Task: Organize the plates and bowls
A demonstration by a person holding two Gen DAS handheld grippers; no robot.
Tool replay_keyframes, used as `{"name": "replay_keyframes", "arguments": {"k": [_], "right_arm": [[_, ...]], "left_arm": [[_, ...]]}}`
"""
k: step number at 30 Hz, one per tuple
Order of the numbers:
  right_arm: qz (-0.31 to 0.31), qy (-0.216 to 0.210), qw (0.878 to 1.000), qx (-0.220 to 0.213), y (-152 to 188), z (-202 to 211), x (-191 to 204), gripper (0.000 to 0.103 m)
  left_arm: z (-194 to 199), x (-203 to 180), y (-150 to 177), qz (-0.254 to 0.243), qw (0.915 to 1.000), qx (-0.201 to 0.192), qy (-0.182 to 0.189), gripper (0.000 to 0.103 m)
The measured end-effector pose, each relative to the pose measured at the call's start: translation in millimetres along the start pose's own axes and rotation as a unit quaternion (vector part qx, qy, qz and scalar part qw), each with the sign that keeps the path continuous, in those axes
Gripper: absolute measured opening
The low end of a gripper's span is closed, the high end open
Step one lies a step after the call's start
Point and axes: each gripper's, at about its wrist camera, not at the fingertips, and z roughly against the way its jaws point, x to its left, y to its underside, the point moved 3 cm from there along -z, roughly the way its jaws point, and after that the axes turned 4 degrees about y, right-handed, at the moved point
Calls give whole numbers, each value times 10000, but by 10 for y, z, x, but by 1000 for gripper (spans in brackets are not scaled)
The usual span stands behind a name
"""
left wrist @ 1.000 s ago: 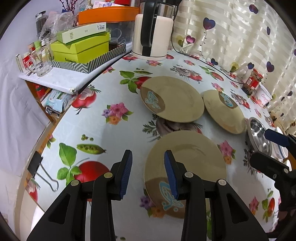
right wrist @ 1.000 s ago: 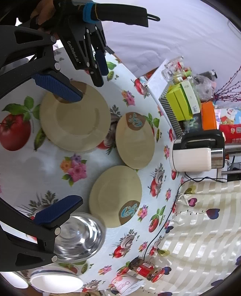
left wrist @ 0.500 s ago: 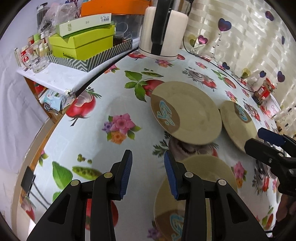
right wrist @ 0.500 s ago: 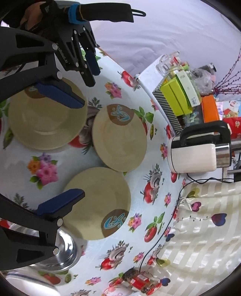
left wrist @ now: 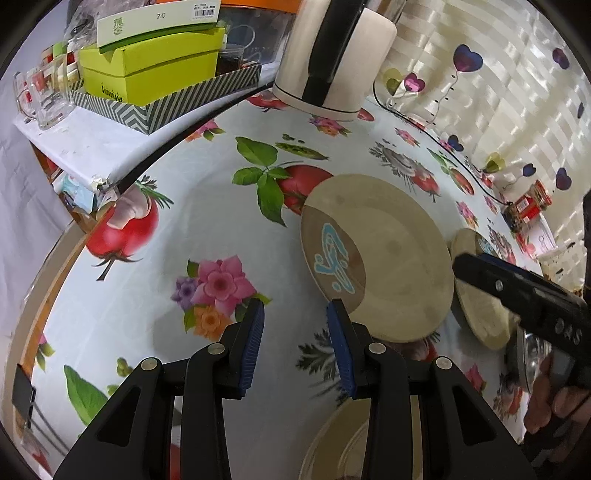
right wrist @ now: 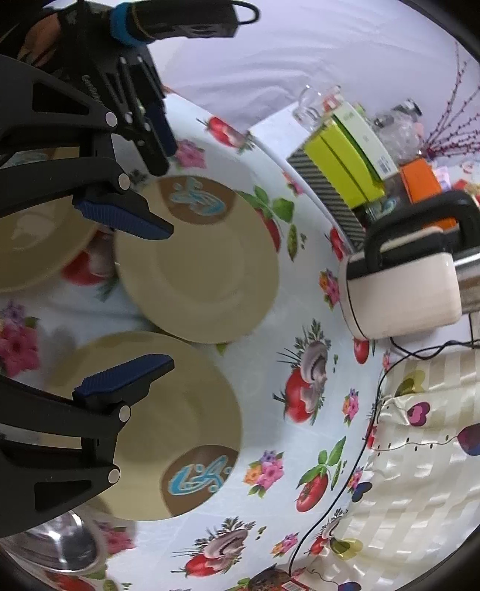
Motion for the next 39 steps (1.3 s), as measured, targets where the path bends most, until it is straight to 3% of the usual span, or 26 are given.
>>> {"name": "replay_keyframes", "arguments": {"k": [17, 24, 28, 32, 34, 39], "right_arm": [[34, 64, 9998, 164, -355, -434, -97, 52], [23, 56, 9996, 278, -367, -515, -119, 40], [-3, 66, 9995, 317, -371, -543, -149, 33], [-29, 46, 9994, 337, -366, -564, -158, 32], [-11, 57, 9994, 348, -364, -574, -145, 32], [-40, 21, 9993, 373, -352, -578, -127, 28]], "left_arm": [[-17, 83, -103, 392, 9983, -82, 425, 37], [-122, 10, -160, 345, 9980, -56, 533, 37], [-200, -5, -171, 313, 9982, 18, 512, 37], [-220, -47, -179, 209, 9987, -1, 463, 37], [-226, -75, -175, 149, 9987, 22, 477, 29], [-166, -101, -167, 43, 9995, -27, 306, 29]]}}
